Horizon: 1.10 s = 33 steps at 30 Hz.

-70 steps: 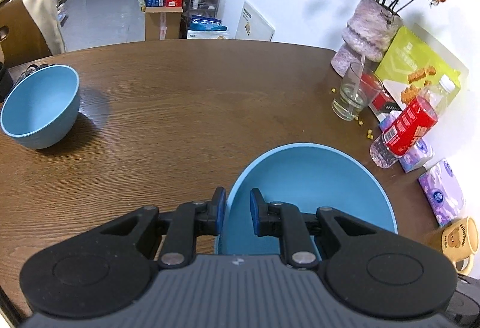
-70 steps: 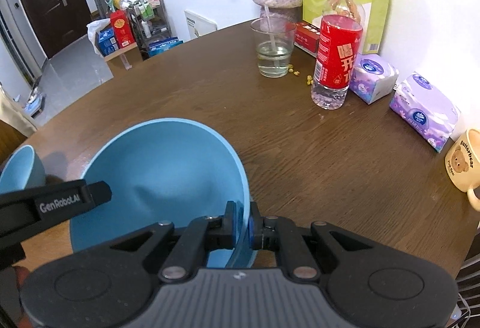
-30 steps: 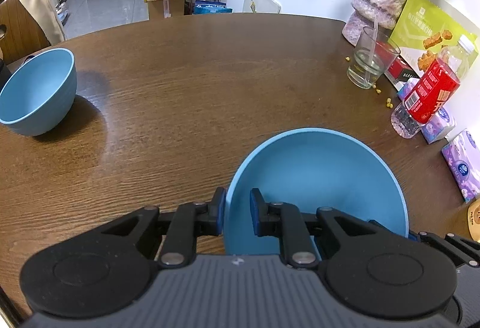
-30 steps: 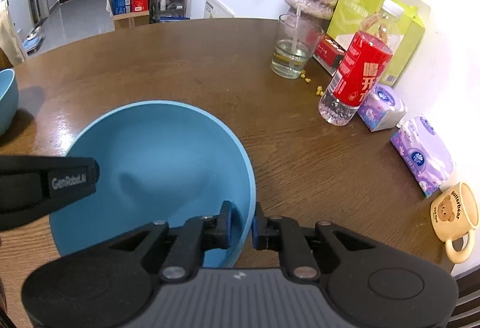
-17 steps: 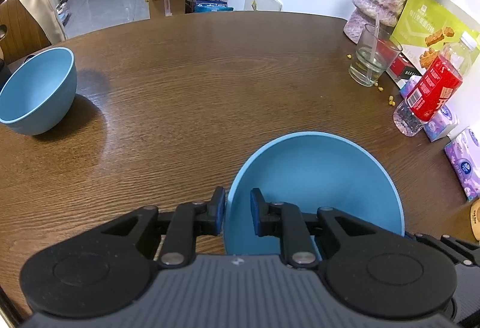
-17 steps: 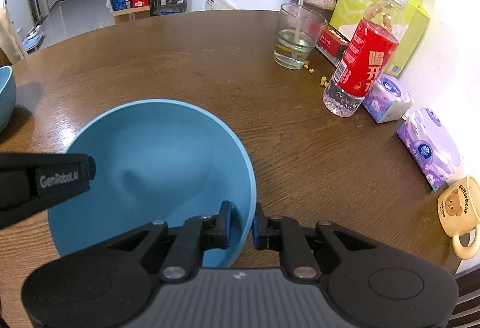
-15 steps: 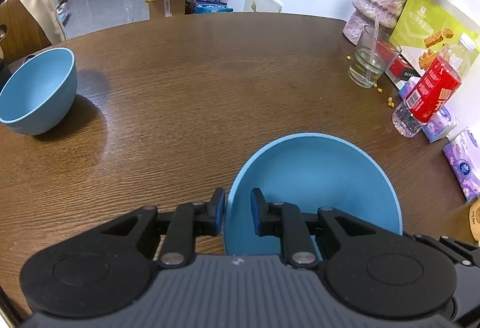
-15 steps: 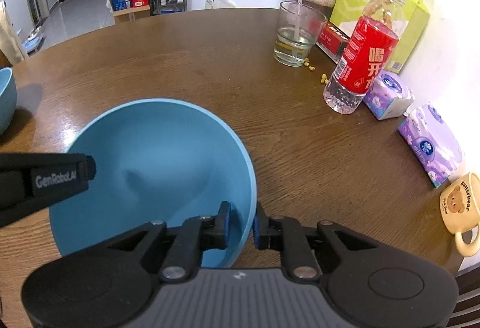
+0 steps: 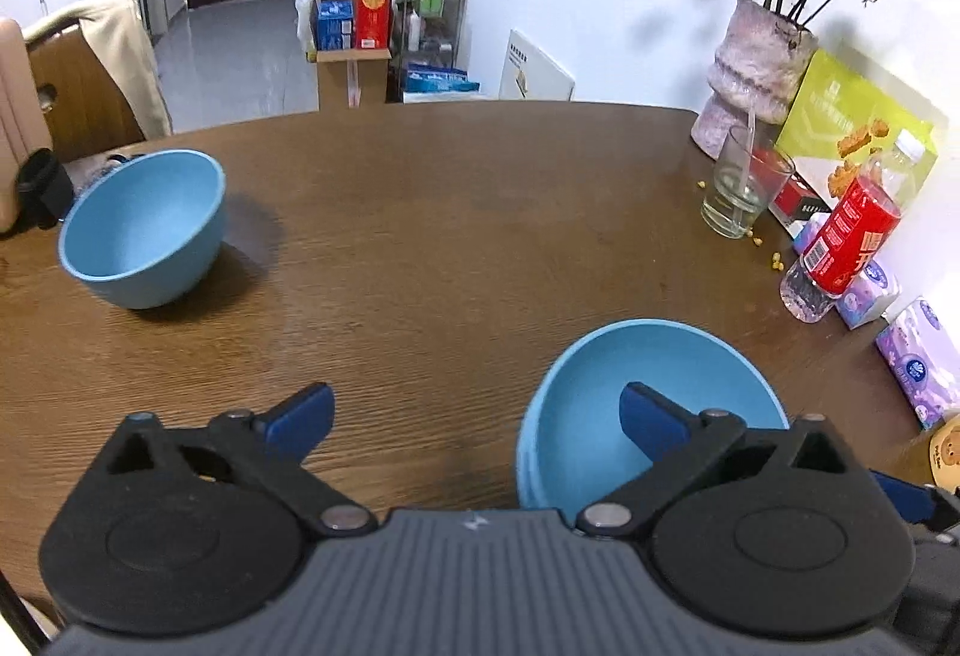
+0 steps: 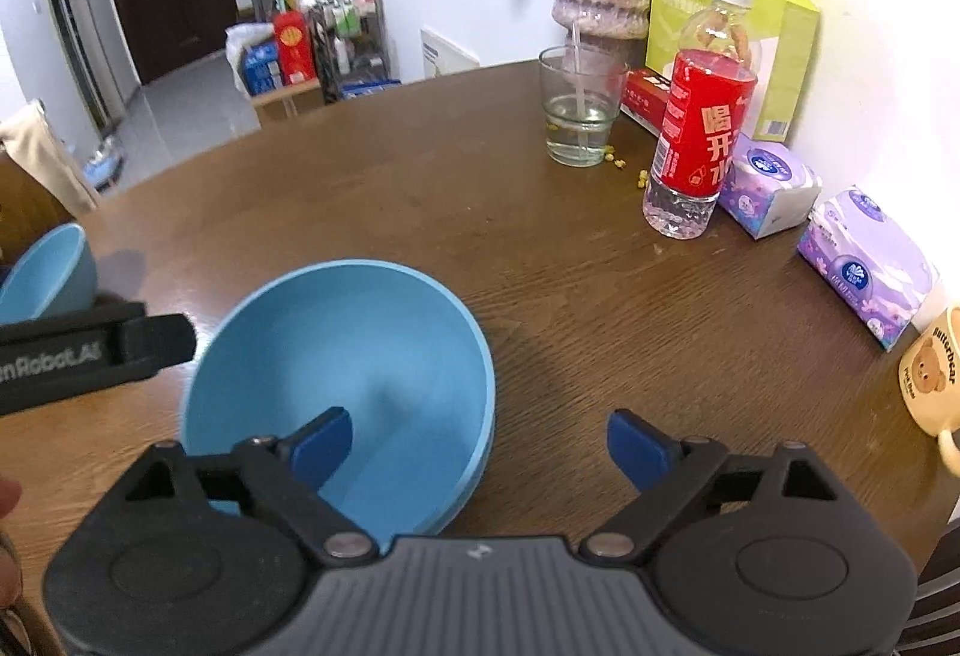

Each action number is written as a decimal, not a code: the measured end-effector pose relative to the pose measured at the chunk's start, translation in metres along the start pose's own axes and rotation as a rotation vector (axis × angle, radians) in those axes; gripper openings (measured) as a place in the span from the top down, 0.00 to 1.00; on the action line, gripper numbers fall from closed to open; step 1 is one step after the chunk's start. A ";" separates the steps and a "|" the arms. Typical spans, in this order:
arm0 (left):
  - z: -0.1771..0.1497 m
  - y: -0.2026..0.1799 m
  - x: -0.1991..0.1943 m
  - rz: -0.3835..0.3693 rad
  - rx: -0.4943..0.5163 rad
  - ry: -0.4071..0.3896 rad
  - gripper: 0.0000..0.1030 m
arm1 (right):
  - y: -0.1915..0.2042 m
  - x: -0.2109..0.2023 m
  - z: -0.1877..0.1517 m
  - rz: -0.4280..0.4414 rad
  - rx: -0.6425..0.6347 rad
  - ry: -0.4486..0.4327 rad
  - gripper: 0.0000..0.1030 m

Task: Organize plates and bowls
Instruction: 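Open both tools to release the blue bowls onto the stack, then move both open tools to the last blue bowl beside the lanyard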

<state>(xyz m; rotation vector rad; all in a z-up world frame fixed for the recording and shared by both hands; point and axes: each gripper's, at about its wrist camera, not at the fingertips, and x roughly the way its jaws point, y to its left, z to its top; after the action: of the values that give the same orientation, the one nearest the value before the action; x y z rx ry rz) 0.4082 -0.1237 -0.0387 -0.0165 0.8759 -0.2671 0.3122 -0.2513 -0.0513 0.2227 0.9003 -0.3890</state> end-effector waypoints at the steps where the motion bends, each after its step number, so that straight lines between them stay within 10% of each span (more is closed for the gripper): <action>1: -0.002 0.003 -0.004 0.004 0.000 -0.005 0.00 | -0.001 -0.003 -0.001 0.009 0.003 -0.001 0.10; 33: -0.077 0.091 -0.102 0.045 -0.043 -0.023 0.00 | 0.024 -0.092 -0.074 0.138 -0.027 -0.054 0.00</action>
<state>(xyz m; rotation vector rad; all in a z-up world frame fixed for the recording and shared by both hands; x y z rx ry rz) 0.3079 -0.0045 -0.0226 -0.0402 0.8579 -0.2058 0.2177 -0.1822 -0.0227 0.2470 0.8317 -0.2534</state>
